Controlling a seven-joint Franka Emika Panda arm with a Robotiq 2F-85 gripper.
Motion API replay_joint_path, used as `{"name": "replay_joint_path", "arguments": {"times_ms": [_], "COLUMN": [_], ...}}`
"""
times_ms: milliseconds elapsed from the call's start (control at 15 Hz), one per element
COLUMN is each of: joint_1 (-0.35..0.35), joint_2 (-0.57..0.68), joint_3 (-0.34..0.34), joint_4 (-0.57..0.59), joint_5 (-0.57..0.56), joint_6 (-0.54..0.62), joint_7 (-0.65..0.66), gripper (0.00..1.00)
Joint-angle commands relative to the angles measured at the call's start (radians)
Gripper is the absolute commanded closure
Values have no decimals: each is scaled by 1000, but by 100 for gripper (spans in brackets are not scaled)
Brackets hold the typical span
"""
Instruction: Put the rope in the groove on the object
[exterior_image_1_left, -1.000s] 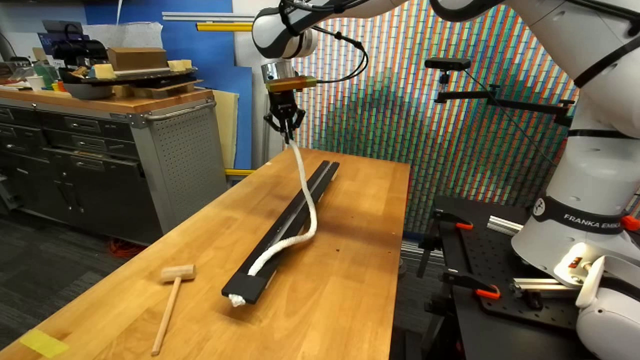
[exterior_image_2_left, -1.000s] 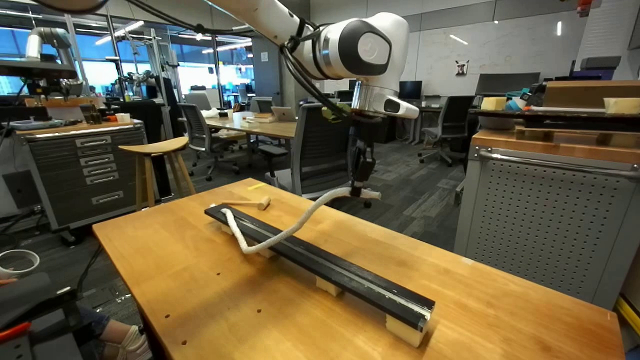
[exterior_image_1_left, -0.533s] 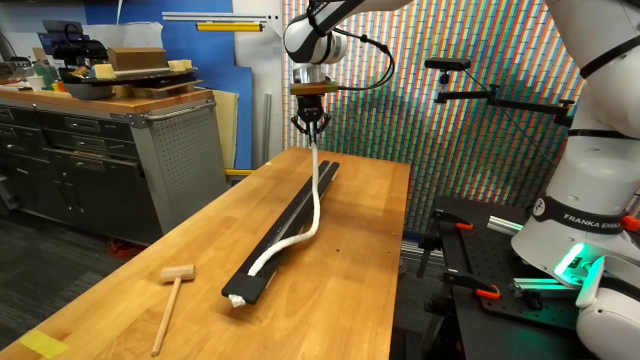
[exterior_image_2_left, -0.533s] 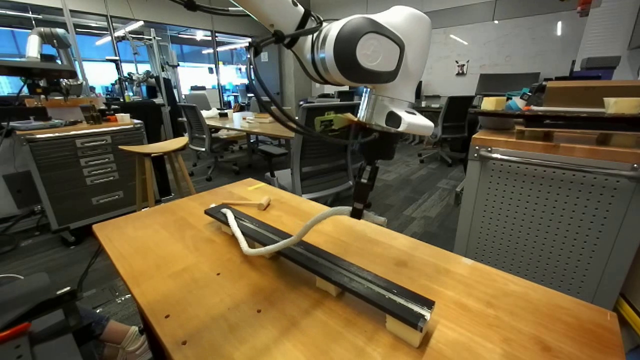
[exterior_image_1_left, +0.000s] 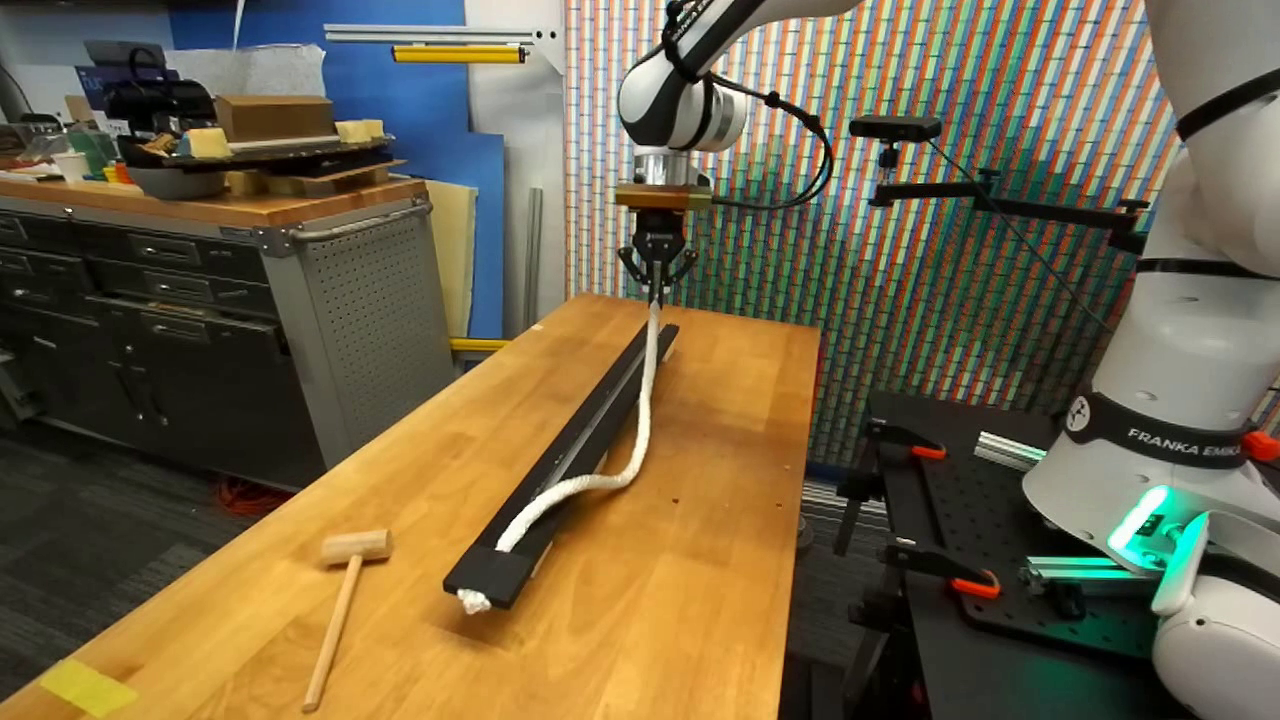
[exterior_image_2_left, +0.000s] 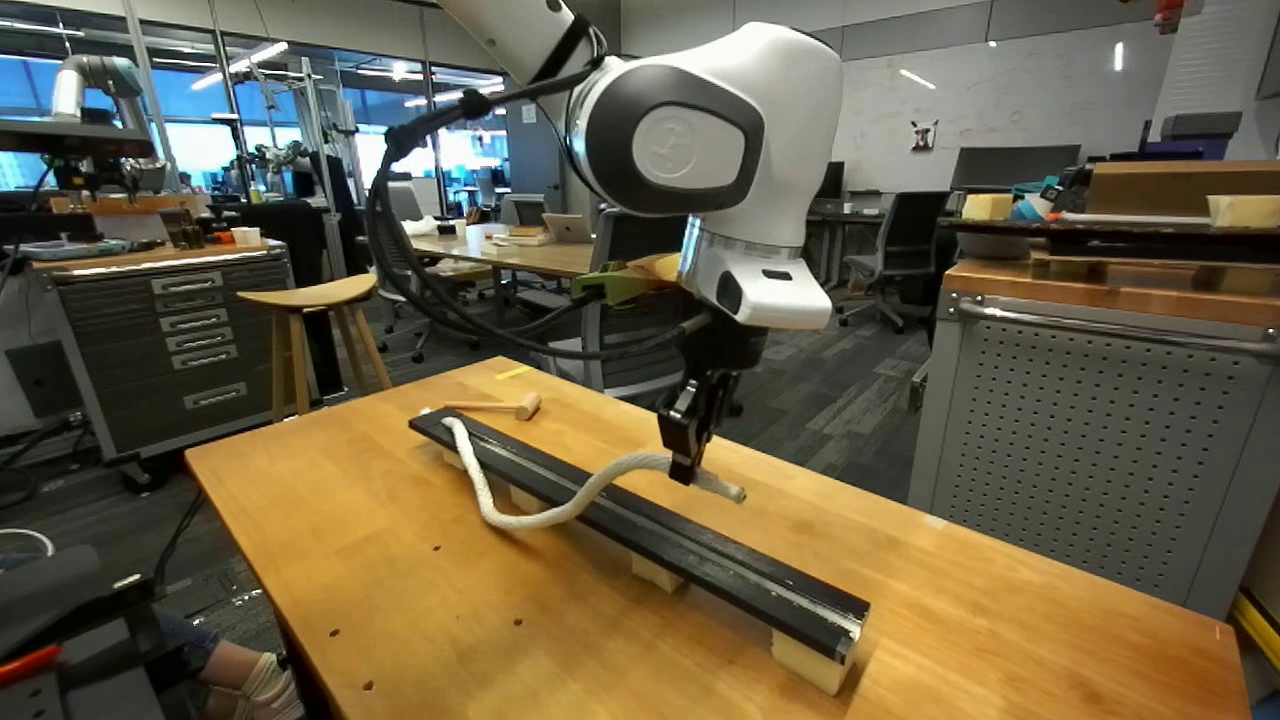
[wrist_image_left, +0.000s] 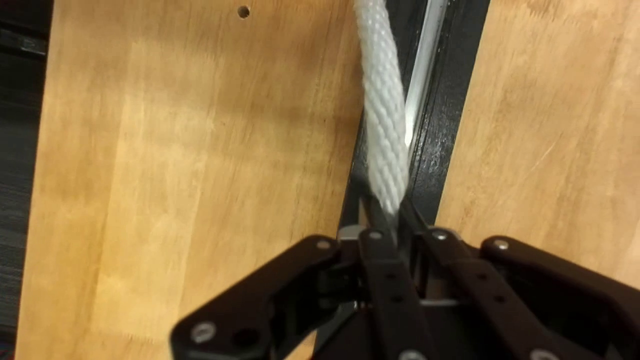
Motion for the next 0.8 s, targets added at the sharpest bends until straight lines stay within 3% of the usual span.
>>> {"name": "replay_joint_path", "arguments": {"times_ms": [0,733], "joint_1": [-1,-6], "joint_2": [-136,-201], "joint_3": [-18,-57], "joint_4": [-141,-248], "joint_5": [16,-3], "joint_6": [64,182], "joint_7": [23,118], "gripper": [97,97]}}
